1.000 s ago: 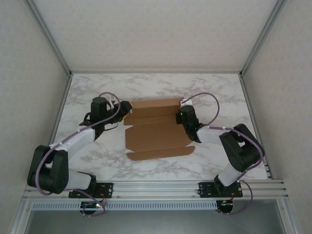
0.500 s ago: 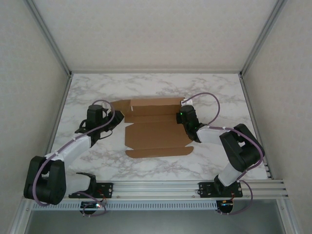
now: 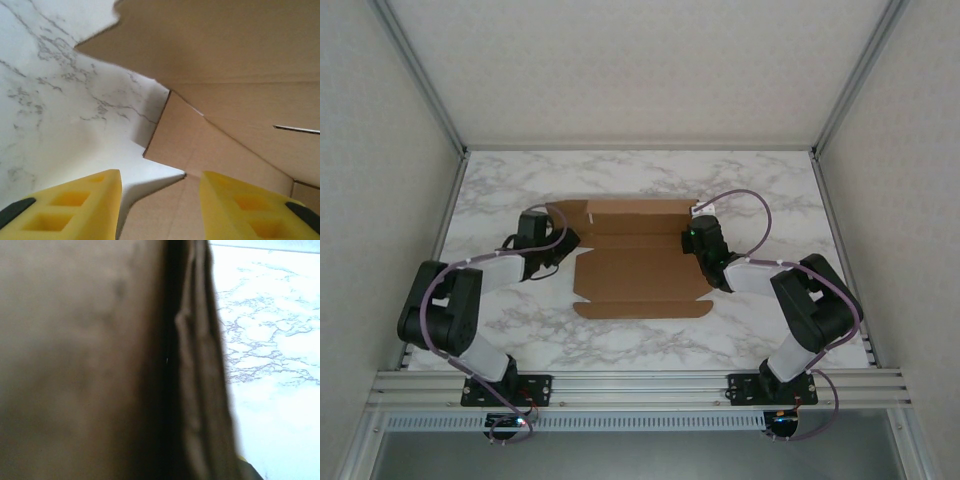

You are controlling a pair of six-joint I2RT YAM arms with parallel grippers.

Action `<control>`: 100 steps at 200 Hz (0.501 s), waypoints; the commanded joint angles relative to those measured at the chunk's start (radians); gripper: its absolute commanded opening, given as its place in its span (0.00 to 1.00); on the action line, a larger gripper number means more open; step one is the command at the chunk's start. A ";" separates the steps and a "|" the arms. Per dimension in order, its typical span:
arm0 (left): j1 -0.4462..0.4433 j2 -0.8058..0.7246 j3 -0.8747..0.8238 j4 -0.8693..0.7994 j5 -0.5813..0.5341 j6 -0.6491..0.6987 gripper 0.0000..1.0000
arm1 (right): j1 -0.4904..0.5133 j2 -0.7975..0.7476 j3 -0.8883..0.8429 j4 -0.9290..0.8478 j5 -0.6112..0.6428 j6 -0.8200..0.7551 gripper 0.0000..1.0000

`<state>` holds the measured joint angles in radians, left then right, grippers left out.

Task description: Fold the paper box

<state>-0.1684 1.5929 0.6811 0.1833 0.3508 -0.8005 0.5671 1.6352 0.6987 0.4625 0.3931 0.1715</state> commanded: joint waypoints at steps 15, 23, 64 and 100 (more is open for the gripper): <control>-0.016 0.064 0.039 0.031 -0.035 0.010 0.45 | -0.001 0.008 -0.009 -0.067 -0.070 -0.007 0.00; -0.016 0.073 0.043 0.043 -0.037 0.012 0.45 | -0.002 0.009 -0.012 -0.064 -0.073 -0.009 0.00; -0.017 0.107 0.066 0.109 -0.051 0.055 0.46 | -0.001 0.020 -0.013 -0.058 -0.088 -0.021 0.00; -0.019 0.122 0.033 0.223 -0.090 0.062 0.50 | -0.001 0.022 -0.005 -0.066 -0.098 -0.022 0.00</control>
<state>-0.1707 1.6997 0.7315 0.3042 0.2855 -0.7624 0.5606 1.6344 0.6991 0.4629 0.3725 0.1638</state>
